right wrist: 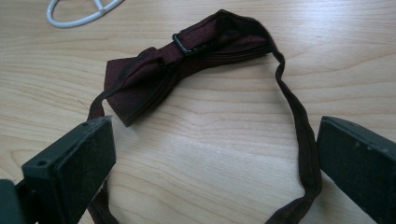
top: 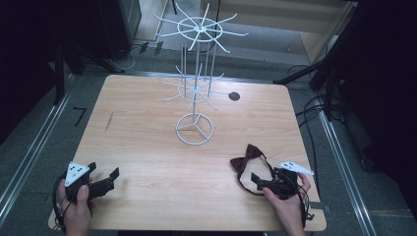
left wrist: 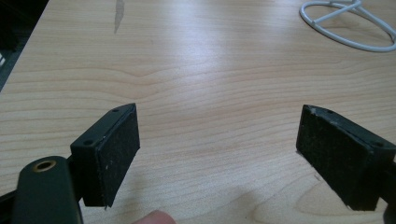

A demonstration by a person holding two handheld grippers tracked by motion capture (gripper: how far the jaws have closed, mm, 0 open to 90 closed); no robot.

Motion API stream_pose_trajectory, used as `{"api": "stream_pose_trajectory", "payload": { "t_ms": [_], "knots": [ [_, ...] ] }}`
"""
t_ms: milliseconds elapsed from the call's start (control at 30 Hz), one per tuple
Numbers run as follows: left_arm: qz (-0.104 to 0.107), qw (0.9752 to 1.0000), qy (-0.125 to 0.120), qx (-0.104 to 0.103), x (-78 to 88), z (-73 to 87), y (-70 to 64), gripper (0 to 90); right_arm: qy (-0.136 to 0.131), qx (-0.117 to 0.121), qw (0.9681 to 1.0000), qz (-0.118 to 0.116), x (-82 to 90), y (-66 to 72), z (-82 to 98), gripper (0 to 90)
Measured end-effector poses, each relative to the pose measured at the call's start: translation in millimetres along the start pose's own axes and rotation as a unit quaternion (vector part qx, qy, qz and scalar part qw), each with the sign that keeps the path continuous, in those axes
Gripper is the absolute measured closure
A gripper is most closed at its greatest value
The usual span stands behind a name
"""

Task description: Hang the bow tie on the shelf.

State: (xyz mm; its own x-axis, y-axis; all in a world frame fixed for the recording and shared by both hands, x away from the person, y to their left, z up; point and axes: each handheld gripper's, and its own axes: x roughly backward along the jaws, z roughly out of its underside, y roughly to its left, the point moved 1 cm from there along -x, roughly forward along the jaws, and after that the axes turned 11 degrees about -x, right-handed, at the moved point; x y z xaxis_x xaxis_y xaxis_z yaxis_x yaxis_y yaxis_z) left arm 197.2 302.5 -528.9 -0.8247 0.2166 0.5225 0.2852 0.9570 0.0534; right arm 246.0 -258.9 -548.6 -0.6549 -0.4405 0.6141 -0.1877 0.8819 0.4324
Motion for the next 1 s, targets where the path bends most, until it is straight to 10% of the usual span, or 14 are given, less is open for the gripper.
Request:
{"api": "stream_pose_trajectory", "payload": {
  "t_ms": [1000],
  "knots": [
    [0.002, 1.0, 0.004, -0.007, -0.7, -0.2, -1.1, 14.3, 0.044, 0.059, 0.9972, 0.013, -16.3, 35.4, 13.3, 0.0]
  ]
}}
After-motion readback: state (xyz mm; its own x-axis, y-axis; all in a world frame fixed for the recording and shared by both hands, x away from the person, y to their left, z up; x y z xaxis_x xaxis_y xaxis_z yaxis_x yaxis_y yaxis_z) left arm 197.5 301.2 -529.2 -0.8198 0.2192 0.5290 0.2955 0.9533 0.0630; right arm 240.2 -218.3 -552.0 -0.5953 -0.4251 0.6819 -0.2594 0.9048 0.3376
